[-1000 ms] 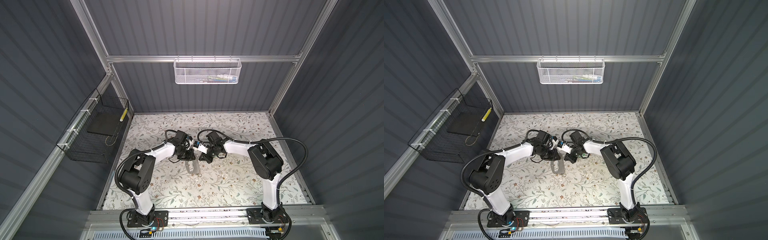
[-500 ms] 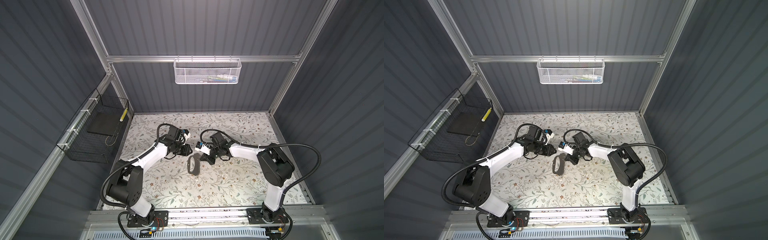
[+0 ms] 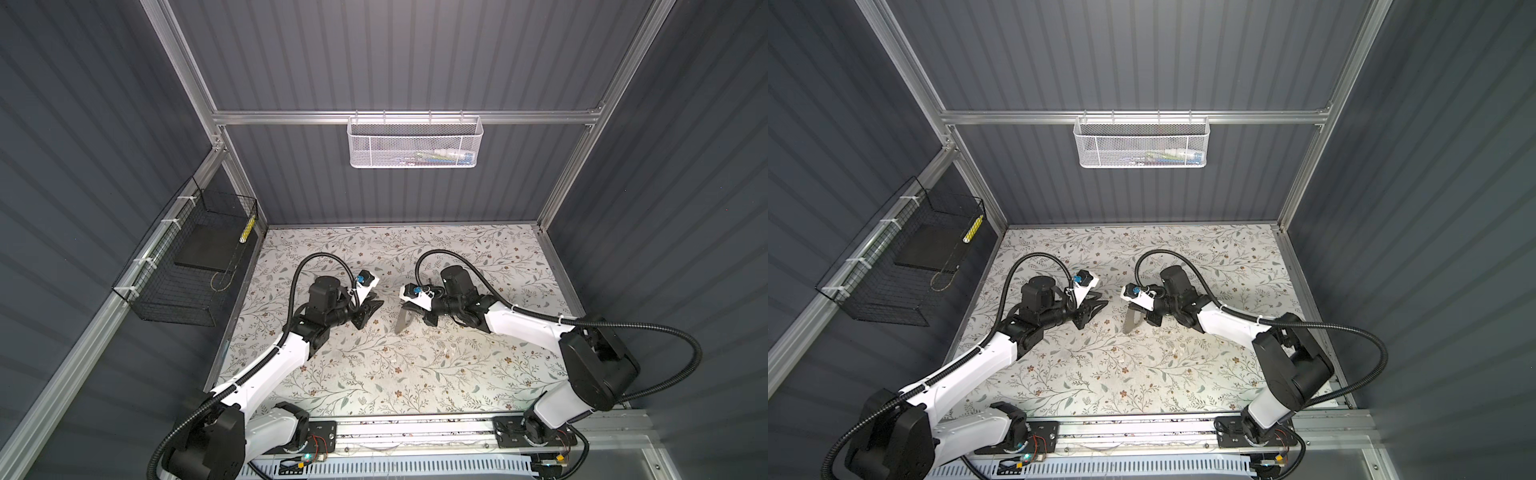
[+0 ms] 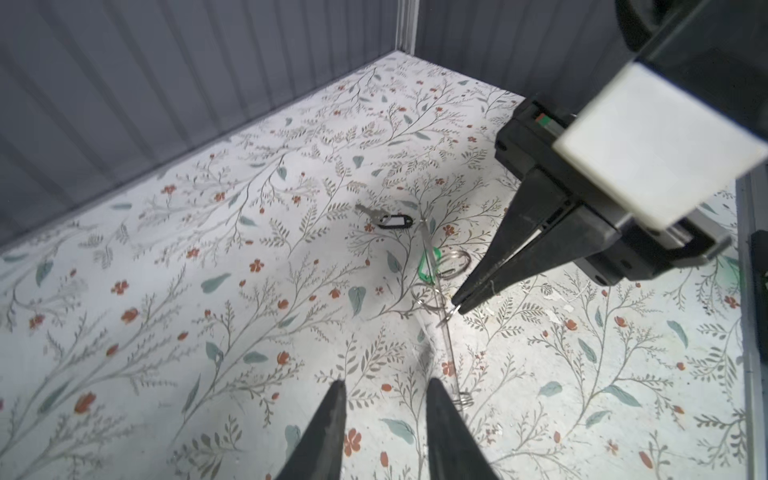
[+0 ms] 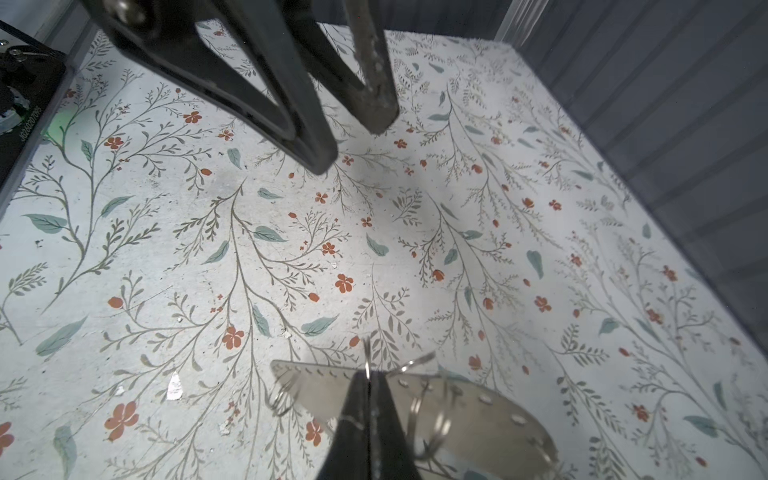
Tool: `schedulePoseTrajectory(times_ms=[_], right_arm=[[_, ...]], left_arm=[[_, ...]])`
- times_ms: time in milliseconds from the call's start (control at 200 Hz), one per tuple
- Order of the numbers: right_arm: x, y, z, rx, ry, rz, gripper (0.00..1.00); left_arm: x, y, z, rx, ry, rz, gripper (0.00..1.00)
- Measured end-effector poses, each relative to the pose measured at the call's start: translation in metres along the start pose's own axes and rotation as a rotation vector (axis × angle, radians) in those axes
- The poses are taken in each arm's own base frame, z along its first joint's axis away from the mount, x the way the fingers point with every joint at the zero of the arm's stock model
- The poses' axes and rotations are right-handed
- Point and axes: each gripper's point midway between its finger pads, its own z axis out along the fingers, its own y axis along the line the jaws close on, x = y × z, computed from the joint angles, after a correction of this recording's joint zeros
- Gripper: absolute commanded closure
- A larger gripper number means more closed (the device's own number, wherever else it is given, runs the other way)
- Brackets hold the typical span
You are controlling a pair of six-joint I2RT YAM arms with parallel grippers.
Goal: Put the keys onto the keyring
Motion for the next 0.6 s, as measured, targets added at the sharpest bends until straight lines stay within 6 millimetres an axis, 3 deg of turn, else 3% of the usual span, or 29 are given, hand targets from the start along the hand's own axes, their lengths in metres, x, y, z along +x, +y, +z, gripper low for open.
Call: schedulePoseTrajectory(times_ms=[265,600], right_arm=[[-0.013,0.005,-0.016,0.046,-0.077,-0.155,1.0],[-0.03,0.008,-0.029,0.061,-0.131,-0.265,1.0]], left_arm=[[-0.003,-0.027,-0.003,0.08,-0.114,0.29,0.67],[-0.003,-0.051,0.0,0.134,-0.143,0.483,0.72]])
